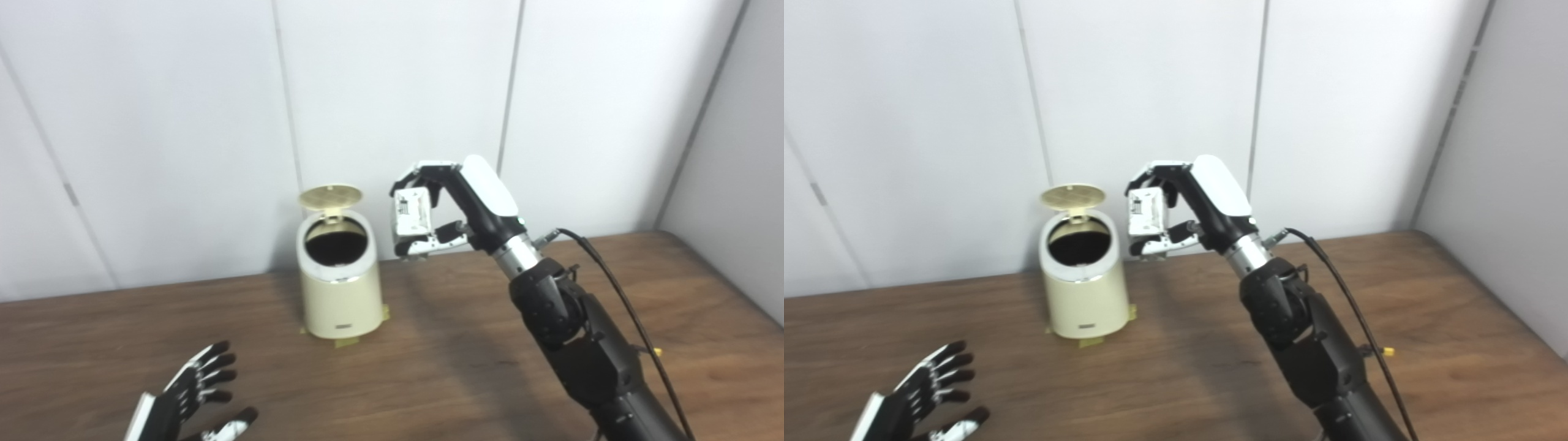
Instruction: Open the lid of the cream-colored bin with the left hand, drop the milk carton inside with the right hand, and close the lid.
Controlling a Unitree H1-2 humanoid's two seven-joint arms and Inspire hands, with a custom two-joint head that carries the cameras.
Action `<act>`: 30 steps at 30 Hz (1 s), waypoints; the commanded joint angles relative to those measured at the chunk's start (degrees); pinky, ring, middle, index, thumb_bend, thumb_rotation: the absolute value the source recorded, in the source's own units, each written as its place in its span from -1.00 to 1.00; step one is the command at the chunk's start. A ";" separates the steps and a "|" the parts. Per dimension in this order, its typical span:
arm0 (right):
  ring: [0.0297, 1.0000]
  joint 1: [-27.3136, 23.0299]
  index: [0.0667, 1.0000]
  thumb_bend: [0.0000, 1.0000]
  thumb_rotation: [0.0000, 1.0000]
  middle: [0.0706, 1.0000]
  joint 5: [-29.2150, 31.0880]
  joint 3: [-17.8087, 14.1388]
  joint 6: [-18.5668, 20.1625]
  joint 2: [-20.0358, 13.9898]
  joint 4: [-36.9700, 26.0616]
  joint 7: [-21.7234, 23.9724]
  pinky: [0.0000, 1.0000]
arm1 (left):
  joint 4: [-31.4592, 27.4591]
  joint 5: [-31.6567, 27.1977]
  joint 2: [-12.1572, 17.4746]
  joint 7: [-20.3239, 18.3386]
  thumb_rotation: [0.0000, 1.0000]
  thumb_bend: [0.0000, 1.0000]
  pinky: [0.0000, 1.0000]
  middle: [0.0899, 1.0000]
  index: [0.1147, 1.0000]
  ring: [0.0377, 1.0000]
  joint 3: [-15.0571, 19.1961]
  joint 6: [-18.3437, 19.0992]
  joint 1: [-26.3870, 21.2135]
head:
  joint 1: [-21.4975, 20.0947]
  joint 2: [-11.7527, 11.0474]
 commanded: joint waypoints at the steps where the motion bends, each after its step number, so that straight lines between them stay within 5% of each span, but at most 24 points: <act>1: -0.26 -4.09 -0.08 0.05 -1.00 -0.16 0.91 -1.06 -0.62 0.31 -1.61 -0.95 -0.35 | 1.11 0.59 -1.81 1.19 -0.80 0.33 0.34 0.62 0.70 0.53 -1.00 -1.81 -0.87 | 0.78 0.03; 18: -0.34 -10.28 -0.02 0.04 -1.00 -0.22 1.42 1.24 -4.19 6.60 7.16 -1.23 -0.41 | 1.65 1.67 -4.84 2.51 -0.80 0.38 0.23 0.60 0.69 0.50 -3.89 -1.41 -1.11 | 4.68 0.28; 30: -0.37 -14.41 -0.03 0.04 -1.00 -0.23 -1.98 2.90 -12.57 6.85 19.34 -6.53 -0.46 | 1.93 1.76 -5.20 2.84 -0.79 0.37 0.23 0.61 0.69 0.50 -4.44 -1.70 -1.19 | 5.90 0.45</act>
